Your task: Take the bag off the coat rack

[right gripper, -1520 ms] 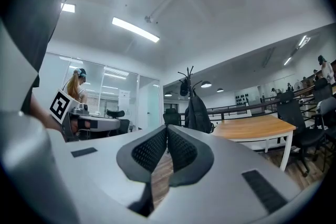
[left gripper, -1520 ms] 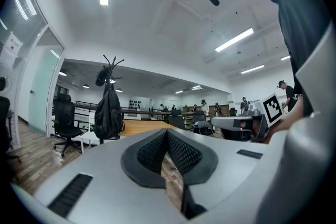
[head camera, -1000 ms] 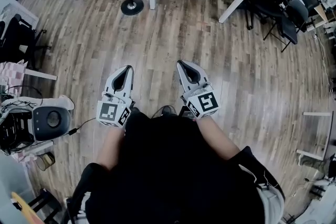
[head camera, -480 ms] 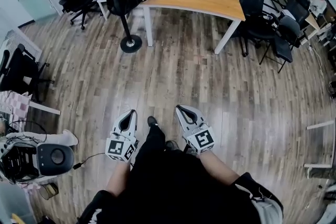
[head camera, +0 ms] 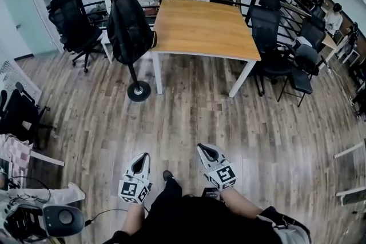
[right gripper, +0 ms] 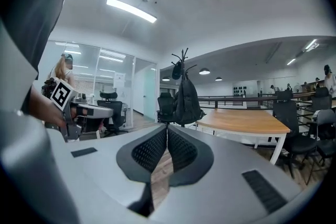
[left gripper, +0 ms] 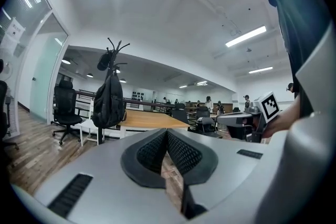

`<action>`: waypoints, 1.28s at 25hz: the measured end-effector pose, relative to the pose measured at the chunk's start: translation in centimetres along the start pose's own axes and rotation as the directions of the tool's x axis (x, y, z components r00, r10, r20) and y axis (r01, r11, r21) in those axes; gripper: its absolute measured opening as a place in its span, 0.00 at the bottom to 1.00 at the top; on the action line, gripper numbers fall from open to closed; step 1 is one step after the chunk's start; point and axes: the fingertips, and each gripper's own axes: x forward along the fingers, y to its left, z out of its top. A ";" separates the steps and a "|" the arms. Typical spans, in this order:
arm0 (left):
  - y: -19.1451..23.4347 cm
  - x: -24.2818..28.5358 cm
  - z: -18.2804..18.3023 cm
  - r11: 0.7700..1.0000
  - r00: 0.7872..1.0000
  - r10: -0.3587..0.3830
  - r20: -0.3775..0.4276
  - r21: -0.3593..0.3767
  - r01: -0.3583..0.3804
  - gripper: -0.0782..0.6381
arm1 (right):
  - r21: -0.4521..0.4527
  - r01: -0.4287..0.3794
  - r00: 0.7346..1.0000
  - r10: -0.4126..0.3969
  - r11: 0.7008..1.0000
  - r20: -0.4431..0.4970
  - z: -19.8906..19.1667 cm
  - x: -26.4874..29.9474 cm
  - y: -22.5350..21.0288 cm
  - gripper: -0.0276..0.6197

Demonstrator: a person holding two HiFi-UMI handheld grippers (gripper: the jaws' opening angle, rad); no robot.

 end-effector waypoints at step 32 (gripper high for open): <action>16.1 29.4 4.8 0.983 0.997 0.069 0.029 -0.173 -0.063 0.13 | -0.060 -0.075 0.996 0.078 0.995 0.047 8.3 24.7 -25.7 0.09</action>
